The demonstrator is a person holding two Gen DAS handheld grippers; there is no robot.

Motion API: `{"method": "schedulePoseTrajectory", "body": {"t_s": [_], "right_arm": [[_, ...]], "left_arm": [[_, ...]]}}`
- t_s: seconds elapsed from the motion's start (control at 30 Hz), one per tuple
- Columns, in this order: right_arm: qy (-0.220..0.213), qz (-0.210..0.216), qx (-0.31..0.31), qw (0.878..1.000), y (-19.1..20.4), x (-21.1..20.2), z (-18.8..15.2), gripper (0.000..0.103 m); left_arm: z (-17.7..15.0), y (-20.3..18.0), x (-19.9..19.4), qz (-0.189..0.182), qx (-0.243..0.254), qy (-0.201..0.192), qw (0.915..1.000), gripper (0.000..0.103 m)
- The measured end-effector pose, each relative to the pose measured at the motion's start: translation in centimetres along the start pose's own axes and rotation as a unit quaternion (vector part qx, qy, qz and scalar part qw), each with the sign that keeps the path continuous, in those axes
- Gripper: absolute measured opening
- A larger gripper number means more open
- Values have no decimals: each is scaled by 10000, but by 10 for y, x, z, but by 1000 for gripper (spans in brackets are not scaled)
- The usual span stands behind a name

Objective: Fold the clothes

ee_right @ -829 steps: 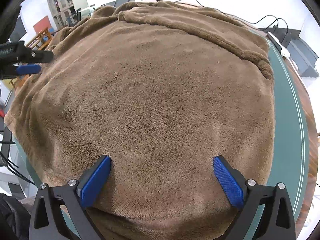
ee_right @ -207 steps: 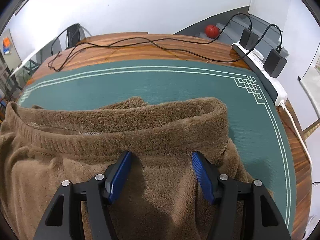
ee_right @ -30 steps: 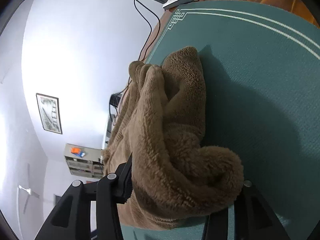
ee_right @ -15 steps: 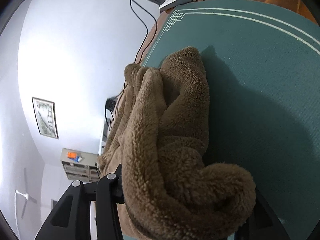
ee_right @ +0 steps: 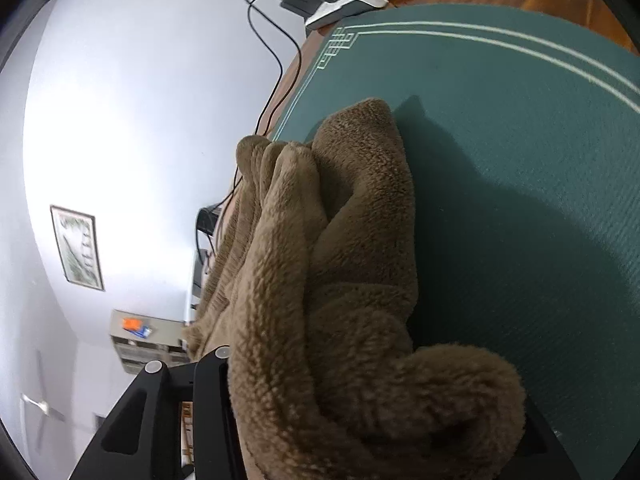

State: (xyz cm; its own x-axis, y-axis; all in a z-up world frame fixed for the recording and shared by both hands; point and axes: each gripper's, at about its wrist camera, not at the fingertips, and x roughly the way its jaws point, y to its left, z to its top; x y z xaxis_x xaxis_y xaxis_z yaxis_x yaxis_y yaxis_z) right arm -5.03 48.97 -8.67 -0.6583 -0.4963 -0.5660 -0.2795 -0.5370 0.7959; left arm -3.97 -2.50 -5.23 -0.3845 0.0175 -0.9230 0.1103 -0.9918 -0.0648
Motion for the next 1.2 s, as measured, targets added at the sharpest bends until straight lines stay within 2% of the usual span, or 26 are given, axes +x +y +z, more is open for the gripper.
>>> {"method": "schedulePoseTrajectory", "body": {"t_s": [0.07,0.2,0.33,0.53,0.63,0.77,0.9,1.03,1.1,1.2], "right_arm": [[-4,-138,38,9999,-1,-3,2,32],[-177,-491,-222,9984,17,-13,6,27],[-473,-806,-794,9924,55,-24,7,27],[-777,-933,-1341,9835,127,-3,11,27],[-828,-886,-1595,9797,158,11,-24,27],[-837,-695,-1779,9780,176,-15,-70,27],[-811,-441,-2052,9743,208,57,-60,27],[-737,-232,-2501,9651,239,80,-64,27],[-678,-192,-2873,9553,257,99,-77,27],[-557,-255,-3584,9315,287,119,-113,27]], "left_arm": [[4,11,7,-36,-55,69,10000,101],[7,29,15,-187,-87,133,9997,101],[12,44,19,-284,-21,132,9995,101],[25,66,23,-437,-134,80,9989,101],[29,79,22,-518,-205,39,9984,101],[31,98,21,-593,-322,8,9977,101],[28,119,21,-615,-496,21,9969,101],[25,139,22,-614,-674,29,9958,101],[23,149,22,-615,-753,34,9953,101],[21,161,22,-614,-853,40,9945,101]]}}
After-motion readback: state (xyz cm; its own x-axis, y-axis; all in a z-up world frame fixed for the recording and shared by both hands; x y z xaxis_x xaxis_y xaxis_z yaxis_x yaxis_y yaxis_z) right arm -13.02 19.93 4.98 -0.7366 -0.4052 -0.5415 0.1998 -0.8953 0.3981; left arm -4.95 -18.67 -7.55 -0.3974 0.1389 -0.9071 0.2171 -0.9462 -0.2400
